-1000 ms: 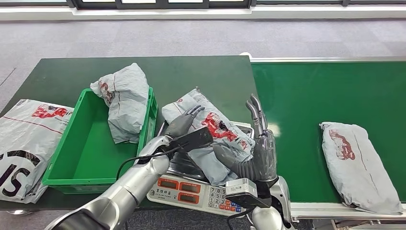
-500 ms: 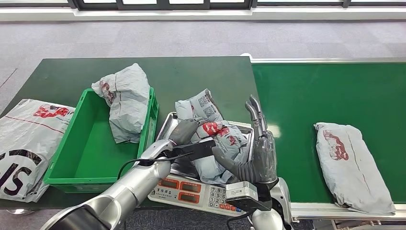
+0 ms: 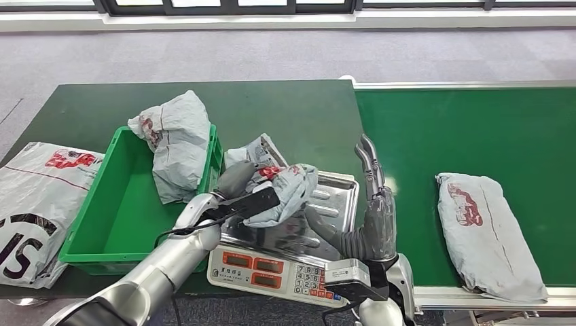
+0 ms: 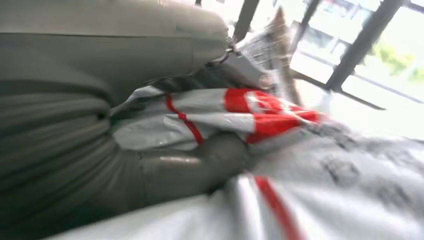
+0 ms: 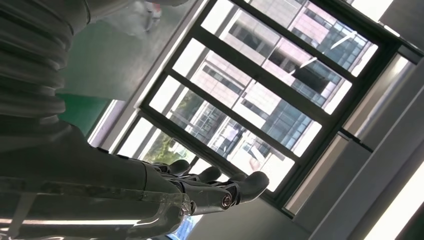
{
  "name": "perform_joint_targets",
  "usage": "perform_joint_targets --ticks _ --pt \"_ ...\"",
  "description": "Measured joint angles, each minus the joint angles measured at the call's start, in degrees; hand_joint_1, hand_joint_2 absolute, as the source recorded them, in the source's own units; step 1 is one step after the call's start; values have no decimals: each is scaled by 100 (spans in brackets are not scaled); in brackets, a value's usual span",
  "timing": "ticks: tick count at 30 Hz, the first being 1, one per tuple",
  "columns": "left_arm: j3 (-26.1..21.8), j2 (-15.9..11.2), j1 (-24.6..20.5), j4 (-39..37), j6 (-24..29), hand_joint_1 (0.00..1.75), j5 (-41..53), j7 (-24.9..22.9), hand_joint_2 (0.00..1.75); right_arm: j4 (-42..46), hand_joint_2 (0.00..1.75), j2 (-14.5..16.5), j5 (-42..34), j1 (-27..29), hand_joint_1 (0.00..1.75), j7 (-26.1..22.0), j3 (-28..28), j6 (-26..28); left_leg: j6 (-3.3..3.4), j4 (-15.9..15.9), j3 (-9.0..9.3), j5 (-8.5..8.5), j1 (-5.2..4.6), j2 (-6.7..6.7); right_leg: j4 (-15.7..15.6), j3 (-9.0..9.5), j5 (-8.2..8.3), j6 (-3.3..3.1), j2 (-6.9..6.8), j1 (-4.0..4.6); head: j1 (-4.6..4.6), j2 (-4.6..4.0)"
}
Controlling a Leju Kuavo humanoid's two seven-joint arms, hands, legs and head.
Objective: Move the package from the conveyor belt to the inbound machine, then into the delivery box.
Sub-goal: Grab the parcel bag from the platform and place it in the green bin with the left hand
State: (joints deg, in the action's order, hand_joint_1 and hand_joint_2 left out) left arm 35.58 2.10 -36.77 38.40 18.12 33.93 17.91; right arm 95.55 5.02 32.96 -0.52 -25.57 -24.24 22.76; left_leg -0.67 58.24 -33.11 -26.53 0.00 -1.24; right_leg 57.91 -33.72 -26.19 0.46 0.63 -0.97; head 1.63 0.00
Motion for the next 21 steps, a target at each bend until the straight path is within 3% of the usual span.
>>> perform_joint_targets --ticks 6,12,16,21 --pt "-326 -297 374 1107 603 175 394 -102 175 105 175 -20 -2 69 0 43 51 156 -3 0 -19 2 2 -7 2 -15 0 0 -1 0 1 0" --pt "-901 -444 487 2311 1636 175 2239 -657 175 218 175 -126 -73 229 0 45 156 454 0 1 -26 1 0 -12 1 -18 0 0 -3 -2 1 0" --pt "-1482 -483 557 2788 1818 175 2914 -905 175 387 175 -190 -75 481 0 5 210 571 0 1 -26 -1 0 -10 1 -22 -1 -1 -3 -1 1 0" --pt "-2080 -496 653 2911 1877 175 3047 -897 175 621 175 -222 41 753 0 35 266 574 -2 0 -26 0 1 -6 1 -26 -2 -3 -2 1 0 0"
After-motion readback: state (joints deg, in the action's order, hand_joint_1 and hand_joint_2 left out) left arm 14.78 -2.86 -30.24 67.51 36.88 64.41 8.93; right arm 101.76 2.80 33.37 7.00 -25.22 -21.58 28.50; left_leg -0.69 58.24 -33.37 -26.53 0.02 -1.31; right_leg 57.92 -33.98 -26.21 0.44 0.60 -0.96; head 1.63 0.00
